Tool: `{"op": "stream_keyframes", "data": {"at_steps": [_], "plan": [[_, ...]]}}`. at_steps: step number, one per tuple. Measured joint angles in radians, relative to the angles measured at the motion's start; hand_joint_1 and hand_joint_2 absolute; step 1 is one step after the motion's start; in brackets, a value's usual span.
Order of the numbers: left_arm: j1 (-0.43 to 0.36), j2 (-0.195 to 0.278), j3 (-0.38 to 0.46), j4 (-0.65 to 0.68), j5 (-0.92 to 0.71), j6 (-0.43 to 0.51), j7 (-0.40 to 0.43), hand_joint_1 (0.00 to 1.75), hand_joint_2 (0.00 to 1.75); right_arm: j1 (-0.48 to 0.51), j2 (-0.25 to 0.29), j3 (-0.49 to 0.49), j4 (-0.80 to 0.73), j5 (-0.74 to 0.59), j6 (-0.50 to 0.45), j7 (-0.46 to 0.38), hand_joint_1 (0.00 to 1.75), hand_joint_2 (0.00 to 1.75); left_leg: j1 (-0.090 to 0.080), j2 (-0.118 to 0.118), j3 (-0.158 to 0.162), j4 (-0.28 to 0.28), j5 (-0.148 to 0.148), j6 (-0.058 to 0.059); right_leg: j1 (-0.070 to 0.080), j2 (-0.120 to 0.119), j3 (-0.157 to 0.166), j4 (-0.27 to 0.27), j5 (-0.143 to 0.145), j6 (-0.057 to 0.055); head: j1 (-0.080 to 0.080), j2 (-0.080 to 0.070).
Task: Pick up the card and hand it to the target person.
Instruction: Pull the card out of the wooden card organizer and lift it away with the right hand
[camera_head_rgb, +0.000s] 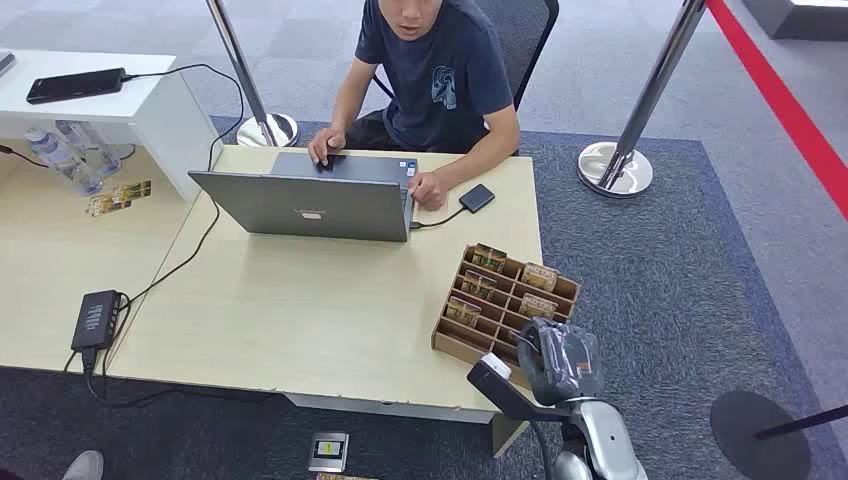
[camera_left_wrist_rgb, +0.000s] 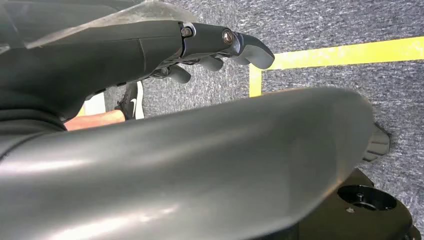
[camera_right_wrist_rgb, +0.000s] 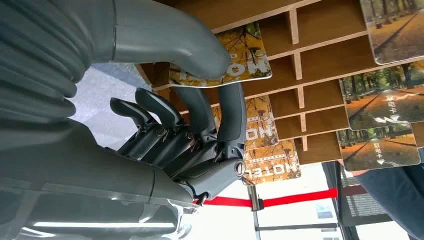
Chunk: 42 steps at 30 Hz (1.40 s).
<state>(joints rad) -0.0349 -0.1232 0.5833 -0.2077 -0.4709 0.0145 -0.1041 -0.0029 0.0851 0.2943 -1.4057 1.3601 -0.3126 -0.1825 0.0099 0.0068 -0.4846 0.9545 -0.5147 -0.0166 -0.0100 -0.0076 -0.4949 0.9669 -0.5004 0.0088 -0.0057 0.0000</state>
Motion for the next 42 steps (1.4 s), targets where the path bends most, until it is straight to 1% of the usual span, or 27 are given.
{"op": "stream_keyframes", "data": {"at_steps": [5,10,15,20,25,29,32,35,42], "plan": [[0.0,0.0,0.006,0.0,0.002,0.0,0.0,0.0,0.0,0.004,-0.004,0.0,-0.014,0.006,0.017,-0.005,1.75,1.75,0.0,0.0,0.0,0.0,0.0,0.0,0.0,0.0,0.0,0.0,0.0,0.0,0.0,0.0],[0.0,0.0,0.024,0.0,0.004,0.0,-0.005,0.0,0.0,0.015,-0.019,0.005,-0.06,-0.034,0.043,-0.041,1.75,1.75,0.0,0.0,0.0,0.0,0.0,0.0,0.0,0.0,0.0,0.0,0.0,0.0,0.0,0.0],[0.0,-0.002,0.041,0.0,-0.002,0.0,-0.013,0.0,0.0,0.02,-0.054,0.02,-0.16,-0.087,0.054,-0.069,1.75,1.75,0.0,0.0,-0.001,0.0,0.0,0.0,0.0,0.0,0.0,0.0,0.0,0.0,0.0,0.0],[0.0,-0.004,0.053,0.0,-0.007,0.0,-0.023,0.0,0.0,0.008,-0.093,0.029,-0.257,-0.109,0.058,-0.081,1.75,1.75,0.0,0.0,-0.001,0.0,0.0,0.0,0.0,0.0,0.0,0.0,0.0,0.0,0.0,0.0],[-0.001,-0.006,0.061,0.0,-0.01,0.0,-0.025,0.0,0.0,-0.007,-0.125,0.034,-0.311,-0.114,0.048,-0.085,1.75,1.75,0.0,0.0,-0.001,0.0,0.0,0.0,0.0,0.0,0.0,0.0,0.0,0.0,0.0,0.0],[-0.003,-0.007,0.066,0.0,-0.02,-0.002,-0.023,0.0,0.0,-0.03,-0.138,0.05,-0.328,-0.13,0.028,-0.089,1.75,1.75,0.0,0.0,-0.001,0.0,0.0,0.0,0.0,0.0,0.0,0.0,0.0,0.0,0.0,0.0],[-0.006,-0.009,0.07,0.0,-0.031,-0.006,-0.02,0.0,0.0,-0.074,-0.139,0.065,-0.318,-0.156,0.007,-0.089,1.75,1.75,0.0,0.0,-0.001,0.0,0.0,0.0,0.0,0.0,0.0,0.0,0.0,0.0,0.0,0.0],[-0.011,-0.01,0.071,0.0,-0.04,-0.008,-0.02,0.0,0.0,-0.132,-0.127,0.079,-0.278,-0.179,-0.009,-0.088,1.75,1.75,0.0,0.0,-0.001,0.0,0.0,0.0,0.0,0.0,0.0,0.0,0.0,0.0,0.0,0.0],[-0.017,-0.011,0.072,0.0,-0.057,-0.006,-0.024,0.0,0.0,-0.263,-0.068,0.095,-0.114,-0.232,-0.031,-0.107,1.75,1.75,0.0,0.0,-0.001,0.0,0.0,0.0,0.0,0.0,0.0,0.001,0.0,0.0,0.0,0.0]]}}
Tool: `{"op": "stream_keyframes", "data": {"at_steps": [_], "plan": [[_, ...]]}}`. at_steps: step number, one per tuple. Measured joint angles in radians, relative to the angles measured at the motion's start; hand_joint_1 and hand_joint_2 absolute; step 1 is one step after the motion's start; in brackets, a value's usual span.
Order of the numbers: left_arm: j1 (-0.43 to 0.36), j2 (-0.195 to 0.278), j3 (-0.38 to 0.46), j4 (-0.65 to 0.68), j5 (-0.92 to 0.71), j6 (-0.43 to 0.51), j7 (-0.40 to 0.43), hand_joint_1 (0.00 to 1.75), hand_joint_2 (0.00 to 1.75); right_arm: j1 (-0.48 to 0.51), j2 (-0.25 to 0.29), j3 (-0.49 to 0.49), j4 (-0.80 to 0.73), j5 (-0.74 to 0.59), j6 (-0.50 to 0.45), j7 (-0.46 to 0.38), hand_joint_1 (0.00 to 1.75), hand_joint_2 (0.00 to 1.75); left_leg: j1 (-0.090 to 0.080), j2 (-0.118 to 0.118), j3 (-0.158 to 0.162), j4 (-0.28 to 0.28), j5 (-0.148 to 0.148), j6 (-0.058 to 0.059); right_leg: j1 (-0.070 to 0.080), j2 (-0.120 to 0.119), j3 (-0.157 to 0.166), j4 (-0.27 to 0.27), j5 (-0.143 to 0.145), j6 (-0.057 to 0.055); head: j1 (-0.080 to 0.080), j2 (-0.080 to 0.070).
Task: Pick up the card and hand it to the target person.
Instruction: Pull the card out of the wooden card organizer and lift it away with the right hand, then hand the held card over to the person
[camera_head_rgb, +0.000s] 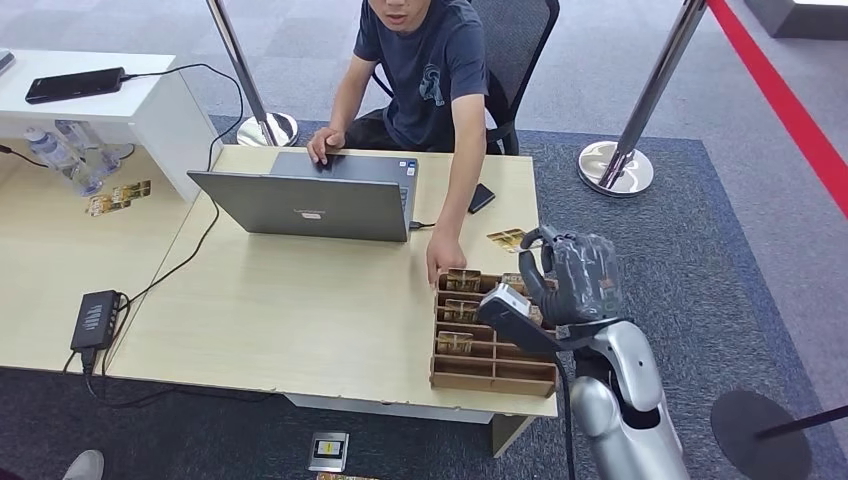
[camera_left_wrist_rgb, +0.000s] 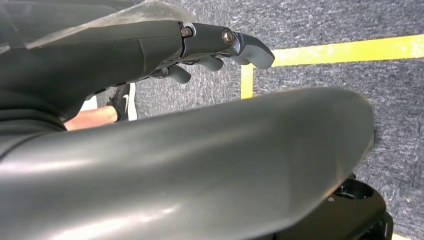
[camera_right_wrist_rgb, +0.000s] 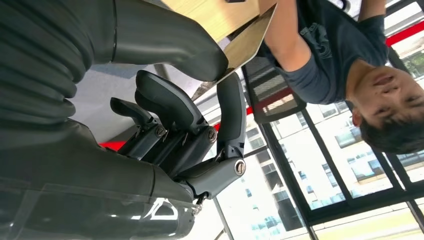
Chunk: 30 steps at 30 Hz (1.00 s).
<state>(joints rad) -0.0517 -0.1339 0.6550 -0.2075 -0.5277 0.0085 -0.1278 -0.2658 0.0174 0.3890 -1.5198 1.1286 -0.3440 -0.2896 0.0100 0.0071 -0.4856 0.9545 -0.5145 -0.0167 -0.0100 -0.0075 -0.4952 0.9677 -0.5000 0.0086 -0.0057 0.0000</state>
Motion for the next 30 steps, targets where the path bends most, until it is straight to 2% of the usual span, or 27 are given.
{"op": "stream_keyframes", "data": {"at_steps": [14,19,26,27,30], "plan": [[-0.001,0.0,0.006,0.0,-0.024,0.009,0.029,0.0,0.0,-0.224,0.142,0.005,0.36,-0.044,-0.027,-0.031,1.75,1.75,0.0,0.0,-0.001,0.0,0.0,0.0,0.0,0.0,-0.001,0.0,0.0,0.0,0.0,0.0],[-0.001,0.0,0.007,0.0,-0.032,0.009,0.031,0.0,0.0,-0.255,0.166,0.005,0.436,-0.036,-0.037,-0.028,1.75,1.75,0.0,0.0,-0.001,0.0,0.0,0.0,0.0,0.0,-0.001,0.0,0.0,0.0,0.0,0.0],[-0.001,0.0,0.008,0.0,-0.044,-0.004,0.02,0.0,0.0,-0.26,0.173,0.004,0.484,0.009,-0.053,-0.006,1.75,1.75,0.0,0.0,-0.001,0.0,0.0,0.0,0.0,0.0,-0.002,0.0,0.0,0.0,0.0,0.0],[-0.001,0.0,0.009,0.0,-0.046,-0.006,0.019,0.0,0.0,-0.26,0.173,0.004,0.488,0.015,-0.056,-0.004,1.65,1.75,0.0,0.0,-0.001,0.0,0.0,0.0,0.0,0.0,-0.002,0.0,0.0,0.0,0.0,0.0],[-0.001,0.0,0.013,0.0,-0.048,-0.008,0.018,0.0,0.0,-0.26,0.173,0.004,0.496,0.028,-0.06,-0.002,0.34,1.75,0.0,0.0,-0.001,0.0,0.0,0.0,0.0,0.0,-0.002,0.0,0.0,0.0,0.0,0.0]]}}
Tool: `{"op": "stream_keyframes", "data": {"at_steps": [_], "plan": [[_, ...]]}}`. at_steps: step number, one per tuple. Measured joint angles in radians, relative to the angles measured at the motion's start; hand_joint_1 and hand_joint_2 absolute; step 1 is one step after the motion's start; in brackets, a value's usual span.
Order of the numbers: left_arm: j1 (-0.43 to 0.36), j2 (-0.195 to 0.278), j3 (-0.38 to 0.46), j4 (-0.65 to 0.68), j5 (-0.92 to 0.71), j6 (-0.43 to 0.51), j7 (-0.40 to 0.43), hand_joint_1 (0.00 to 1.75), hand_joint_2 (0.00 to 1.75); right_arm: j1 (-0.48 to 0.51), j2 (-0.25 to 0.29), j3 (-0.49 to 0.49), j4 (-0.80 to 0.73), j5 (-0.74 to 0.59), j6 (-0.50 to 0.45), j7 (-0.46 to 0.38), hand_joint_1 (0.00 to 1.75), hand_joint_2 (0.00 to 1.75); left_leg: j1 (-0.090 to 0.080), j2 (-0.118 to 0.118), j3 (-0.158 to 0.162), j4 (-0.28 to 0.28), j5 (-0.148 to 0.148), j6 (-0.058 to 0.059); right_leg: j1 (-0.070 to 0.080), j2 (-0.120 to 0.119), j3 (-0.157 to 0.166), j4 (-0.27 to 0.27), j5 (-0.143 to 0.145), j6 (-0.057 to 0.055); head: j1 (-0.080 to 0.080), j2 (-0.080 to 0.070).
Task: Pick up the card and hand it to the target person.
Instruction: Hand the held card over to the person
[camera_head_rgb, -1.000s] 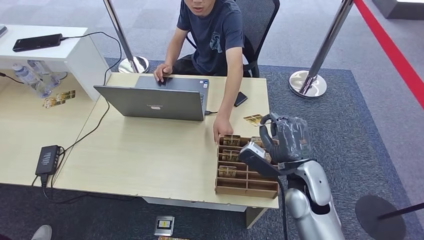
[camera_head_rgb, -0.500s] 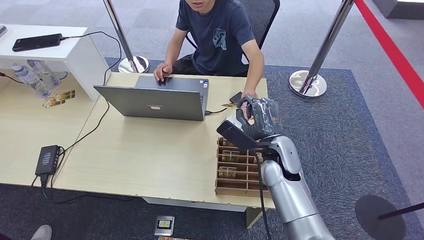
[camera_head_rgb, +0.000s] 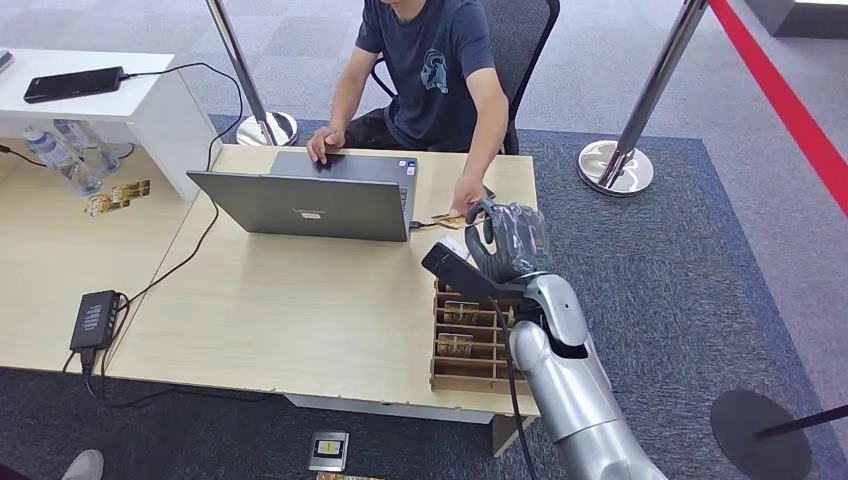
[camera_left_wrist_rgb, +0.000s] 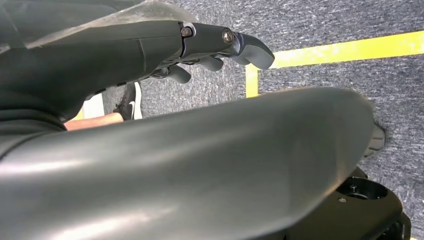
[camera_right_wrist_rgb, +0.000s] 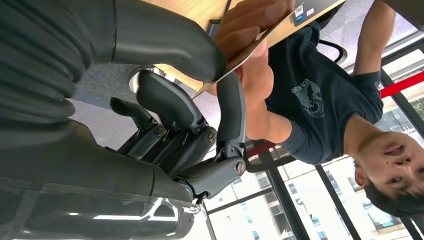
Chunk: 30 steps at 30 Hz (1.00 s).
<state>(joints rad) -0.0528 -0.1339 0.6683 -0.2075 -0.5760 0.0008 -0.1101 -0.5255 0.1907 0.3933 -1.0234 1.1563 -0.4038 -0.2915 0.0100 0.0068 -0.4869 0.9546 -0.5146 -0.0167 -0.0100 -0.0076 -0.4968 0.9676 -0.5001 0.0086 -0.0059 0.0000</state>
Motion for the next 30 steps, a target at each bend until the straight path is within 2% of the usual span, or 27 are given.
{"op": "stream_keyframes", "data": {"at_steps": [1,8,12,18,24,30], "plan": [[0.0,0.0,0.002,0.0,0.0,0.0,-0.002,0.0,0.0,0.0,0.0,0.0,0.001,0.003,-0.002,0.001,0.0,1.75,0.0,0.0,0.0,0.0,0.0,0.0,0.0,0.0,0.0,0.0,0.0,0.0,0.0,0.0],[0.0,0.0,0.018,0.0,-0.001,-0.001,-0.006,0.0,0.0,0.016,0.007,-0.004,-0.029,0.002,-0.031,-0.001,0.0,1.75,0.0,0.0,0.0,0.0,0.0,0.0,0.0,0.0,0.0,0.0,0.0,0.0,0.0,0.0],[0.0,0.0,0.028,0.0,0.003,0.0,-0.004,0.0,0.0,0.085,0.001,-0.007,-0.133,-0.004,-0.043,0.004,0.0,1.75,0.0,0.0,0.0,0.0,0.0,0.0,0.0,0.0,-0.001,0.0,0.0,0.0,0.0,0.0],[0.002,-0.003,0.05,0.0,0.002,0.002,0.008,0.0,0.0,0.258,-0.03,-0.036,-0.367,0.003,-0.114,0.022,0.0,1.75,0.0,0.0,-0.001,0.0,-0.001,0.001,0.0,0.0,-0.001,-0.001,-0.001,0.0,0.0,0.0],[0.003,-0.008,0.066,0.0,-0.015,0.002,0.022,0.0,0.0,0.496,-0.053,-0.112,-0.628,0.025,-0.197,0.049,0.0,1.75,0.0,0.0,-0.002,0.0,-0.002,0.001,0.0,0.0,-0.002,-0.002,-0.001,0.001,0.0,0.0],[0.006,-0.013,0.077,0.0,-0.03,0.01,0.052,0.0,0.0,0.72,-0.028,-0.241,-0.835,-0.018,-0.226,0.06,0.0,1.75,0.0,0.0,-0.002,0.0,-0.003,0.0,0.0,0.0,-0.002,-0.002,-0.002,0.001,0.0,0.0]]}}
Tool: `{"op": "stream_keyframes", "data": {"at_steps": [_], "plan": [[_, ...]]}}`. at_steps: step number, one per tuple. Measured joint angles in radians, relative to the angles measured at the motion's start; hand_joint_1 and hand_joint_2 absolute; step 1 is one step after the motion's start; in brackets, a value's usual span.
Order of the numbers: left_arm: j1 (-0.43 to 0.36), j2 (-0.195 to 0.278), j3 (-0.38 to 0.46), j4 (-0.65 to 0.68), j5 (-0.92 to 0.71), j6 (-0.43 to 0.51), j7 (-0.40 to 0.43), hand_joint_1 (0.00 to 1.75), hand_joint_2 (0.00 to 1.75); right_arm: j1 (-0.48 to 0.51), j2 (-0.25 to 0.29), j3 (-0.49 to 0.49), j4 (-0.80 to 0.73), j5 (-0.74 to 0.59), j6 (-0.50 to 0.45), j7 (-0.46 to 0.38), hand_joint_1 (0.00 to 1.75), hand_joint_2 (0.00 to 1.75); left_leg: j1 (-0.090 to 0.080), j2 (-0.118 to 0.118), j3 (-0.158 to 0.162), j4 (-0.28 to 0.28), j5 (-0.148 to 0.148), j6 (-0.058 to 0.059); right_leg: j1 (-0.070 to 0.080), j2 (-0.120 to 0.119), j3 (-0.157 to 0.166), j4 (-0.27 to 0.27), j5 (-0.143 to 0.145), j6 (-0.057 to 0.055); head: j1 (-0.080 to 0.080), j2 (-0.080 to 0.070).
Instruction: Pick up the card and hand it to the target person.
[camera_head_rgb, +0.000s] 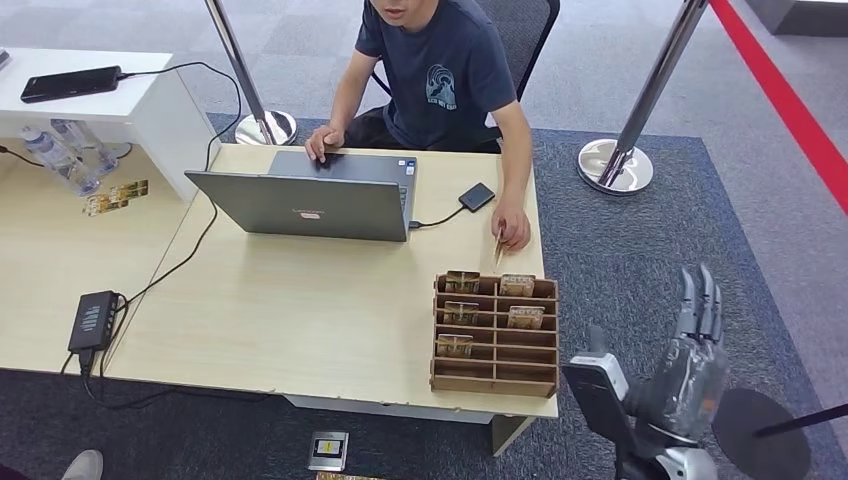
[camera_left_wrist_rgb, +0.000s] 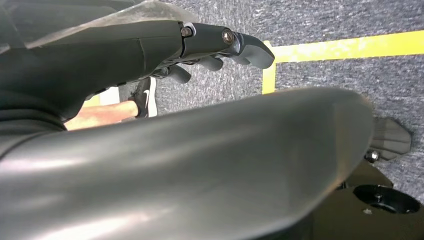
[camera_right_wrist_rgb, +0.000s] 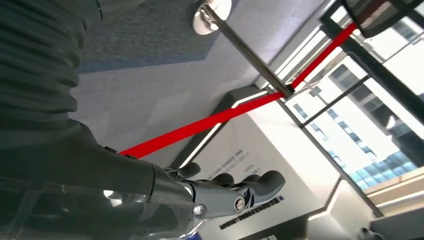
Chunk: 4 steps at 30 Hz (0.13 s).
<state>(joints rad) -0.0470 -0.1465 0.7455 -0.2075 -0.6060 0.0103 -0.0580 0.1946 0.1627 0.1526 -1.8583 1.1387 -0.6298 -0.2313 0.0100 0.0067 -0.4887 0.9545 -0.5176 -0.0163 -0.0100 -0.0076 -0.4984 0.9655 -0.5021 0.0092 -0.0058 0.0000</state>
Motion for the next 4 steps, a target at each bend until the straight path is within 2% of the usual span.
{"op": "stream_keyframes", "data": {"at_steps": [4], "plan": [[0.0,-0.003,0.012,0.0,-0.007,0.0,0.009,0.0,0.0,0.08,0.053,-0.12,-0.041,-0.096,0.057,-0.035,0.0,1.75,0.0,0.0,0.0,0.0,0.0,0.0,0.0,0.0,0.0,0.0,0.0,0.0,0.0,0.0]]}}
